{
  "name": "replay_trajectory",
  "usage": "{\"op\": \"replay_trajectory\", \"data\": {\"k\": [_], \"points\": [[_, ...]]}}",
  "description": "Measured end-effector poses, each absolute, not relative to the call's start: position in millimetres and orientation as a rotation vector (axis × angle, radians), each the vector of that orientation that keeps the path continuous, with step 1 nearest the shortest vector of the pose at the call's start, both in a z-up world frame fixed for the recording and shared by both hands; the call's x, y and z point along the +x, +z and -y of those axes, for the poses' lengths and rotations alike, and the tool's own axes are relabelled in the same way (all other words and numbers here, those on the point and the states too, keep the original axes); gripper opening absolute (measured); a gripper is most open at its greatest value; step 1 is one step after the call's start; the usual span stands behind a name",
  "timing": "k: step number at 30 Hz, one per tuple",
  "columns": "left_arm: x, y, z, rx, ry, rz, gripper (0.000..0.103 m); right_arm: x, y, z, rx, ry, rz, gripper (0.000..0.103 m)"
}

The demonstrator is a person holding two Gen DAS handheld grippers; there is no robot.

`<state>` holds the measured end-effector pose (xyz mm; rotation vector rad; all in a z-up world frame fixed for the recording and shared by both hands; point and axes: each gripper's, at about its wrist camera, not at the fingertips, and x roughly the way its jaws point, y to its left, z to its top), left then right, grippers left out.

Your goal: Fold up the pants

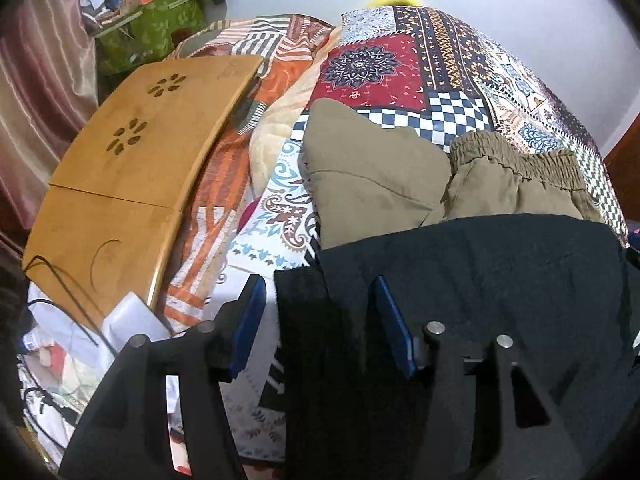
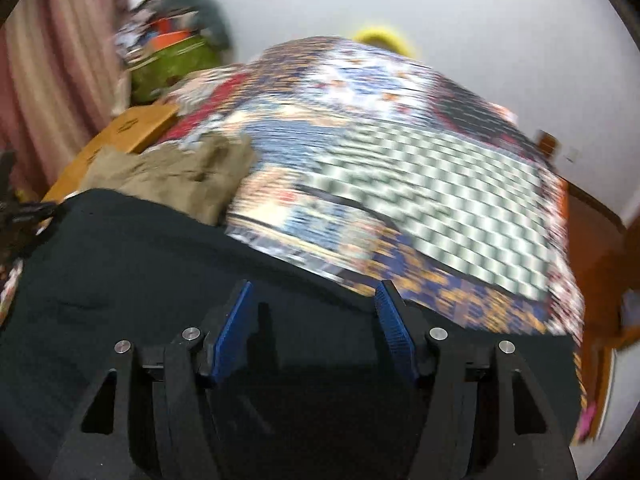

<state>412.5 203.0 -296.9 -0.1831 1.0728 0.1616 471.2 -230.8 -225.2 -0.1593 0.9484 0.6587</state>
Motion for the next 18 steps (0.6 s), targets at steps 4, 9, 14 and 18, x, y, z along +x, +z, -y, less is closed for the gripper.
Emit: {"op": "replay_trajectory", "data": {"k": [4,9,14,18], "points": [[414.6,-300.1,-201.7,-0.19,0.143,-1.07,0.057,474.3,-236.2,200.1,-0.234,0.727,-0.982,0.059],[415.7,-301.8,-197.3,-0.161,0.132,-1.073,0.053,482.2,-250.9,190.6,-0.24,0.762,-1.056,0.059],[421.1,-302.0,-193.8,-0.152,0.116,-1.085,0.04,494.8,-259.9,204.8,-0.145,0.773,-1.124,0.059],[424.1,-301.3,-185.4,-0.117,0.116,-1.087,0.026,494.1,-263.8,209.5,-0.151,0.762,-1.138,0.058]]}}
